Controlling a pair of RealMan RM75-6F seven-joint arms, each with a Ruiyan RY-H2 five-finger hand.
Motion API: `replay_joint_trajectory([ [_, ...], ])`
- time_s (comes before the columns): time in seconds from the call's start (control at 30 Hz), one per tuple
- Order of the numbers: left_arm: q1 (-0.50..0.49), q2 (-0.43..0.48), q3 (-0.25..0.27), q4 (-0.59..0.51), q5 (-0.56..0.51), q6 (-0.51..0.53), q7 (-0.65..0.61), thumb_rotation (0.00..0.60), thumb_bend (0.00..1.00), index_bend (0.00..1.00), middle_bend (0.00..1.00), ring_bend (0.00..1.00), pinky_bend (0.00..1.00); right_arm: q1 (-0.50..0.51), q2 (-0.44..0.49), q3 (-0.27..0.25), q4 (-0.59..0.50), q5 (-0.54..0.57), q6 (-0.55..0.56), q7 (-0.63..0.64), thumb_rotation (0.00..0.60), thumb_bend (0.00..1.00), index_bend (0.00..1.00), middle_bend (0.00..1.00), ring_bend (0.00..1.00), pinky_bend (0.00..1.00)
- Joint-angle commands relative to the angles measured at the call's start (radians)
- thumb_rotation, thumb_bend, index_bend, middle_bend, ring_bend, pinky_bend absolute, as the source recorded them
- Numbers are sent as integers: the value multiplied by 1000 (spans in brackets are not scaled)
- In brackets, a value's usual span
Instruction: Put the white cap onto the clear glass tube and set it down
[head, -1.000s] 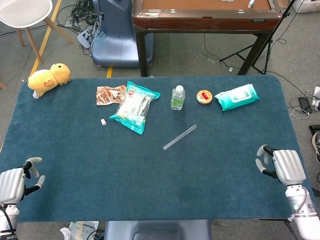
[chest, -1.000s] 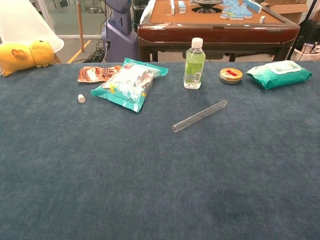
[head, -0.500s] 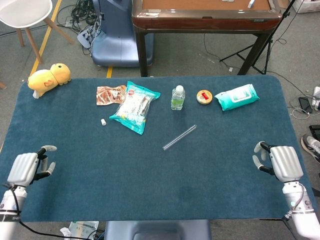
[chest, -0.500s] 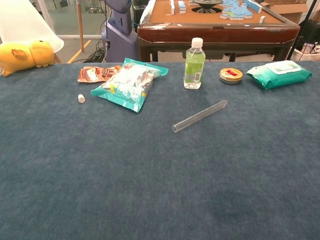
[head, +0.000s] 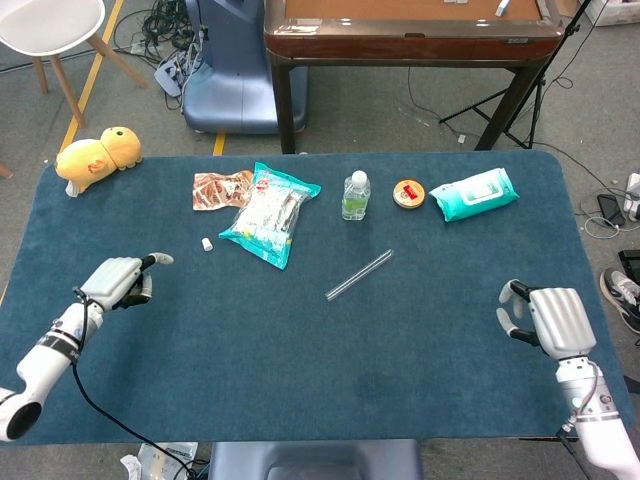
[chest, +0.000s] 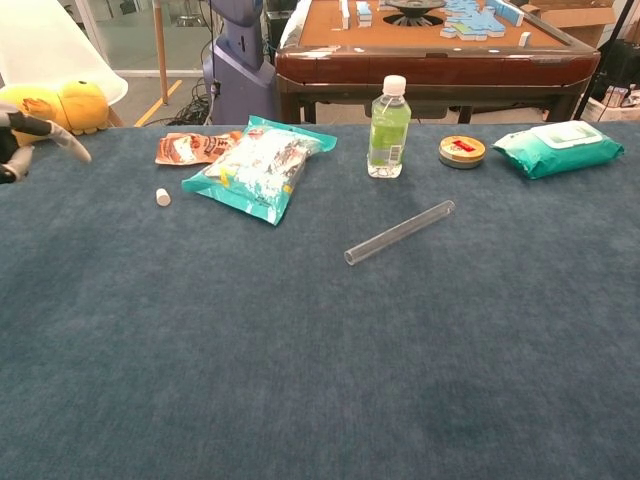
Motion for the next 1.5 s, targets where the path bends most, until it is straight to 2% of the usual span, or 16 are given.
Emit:
replay_joint_trajectory([
  [0.03, -97, -53, -17, 83, -70, -131, -28, 310, 826, 178, 1000, 1000, 1000, 1, 0, 0, -2, 1, -3, 2, 600, 358, 526, 683, 701, 774],
  [0.13, -148, -93, -21, 140, -117, -203, -23, 183, 840, 153, 1000, 1000, 1000, 2, 0, -1, -2, 5, -6, -1, 600, 358, 526, 683, 703, 774],
  [0.23, -191, -142, -19, 211, -161, -242, 9, 117, 846, 144, 1000, 1000, 1000, 3, -2, 0, -1, 10, -9, -4, 600, 358, 525, 683, 704, 774],
  [0.57, -305, -279, 3, 426, -318, -355, 92, 90, 848, 142, 1000, 1000, 1000, 6, -7, -2, 2, 22, -18, -14, 600, 358, 526, 683, 714, 774],
  [0.77, -375, -381, 38, 606, -419, -437, 129, 87, 848, 141, 1000, 1000, 1000, 3, -8, -3, 1, 37, -21, -22, 600, 358, 526, 683, 720, 774],
  [0.93, -405, -439, 64, 704, -465, -479, 143, 87, 848, 143, 1000, 1000, 1000, -2, -8, -4, 1, 46, -19, -26, 600, 358, 525, 683, 723, 774],
  [1.27, -423, -471, 91, 755, -477, -515, 152, 90, 848, 146, 1000, 1000, 1000, -2, -14, -4, 9, 59, -26, -25, 600, 358, 526, 683, 729, 774],
  [1.4, -422, -459, 93, 732, -470, -512, 151, 88, 848, 158, 1000, 1000, 1000, -1, -17, -4, 12, 58, -27, -22, 600, 358, 526, 682, 730, 774],
  [1.5, -411, -427, 92, 675, -452, -491, 154, 87, 848, 189, 1000, 1000, 1000, -2, -16, -5, 12, 56, -25, -20, 600, 358, 525, 683, 736, 774],
])
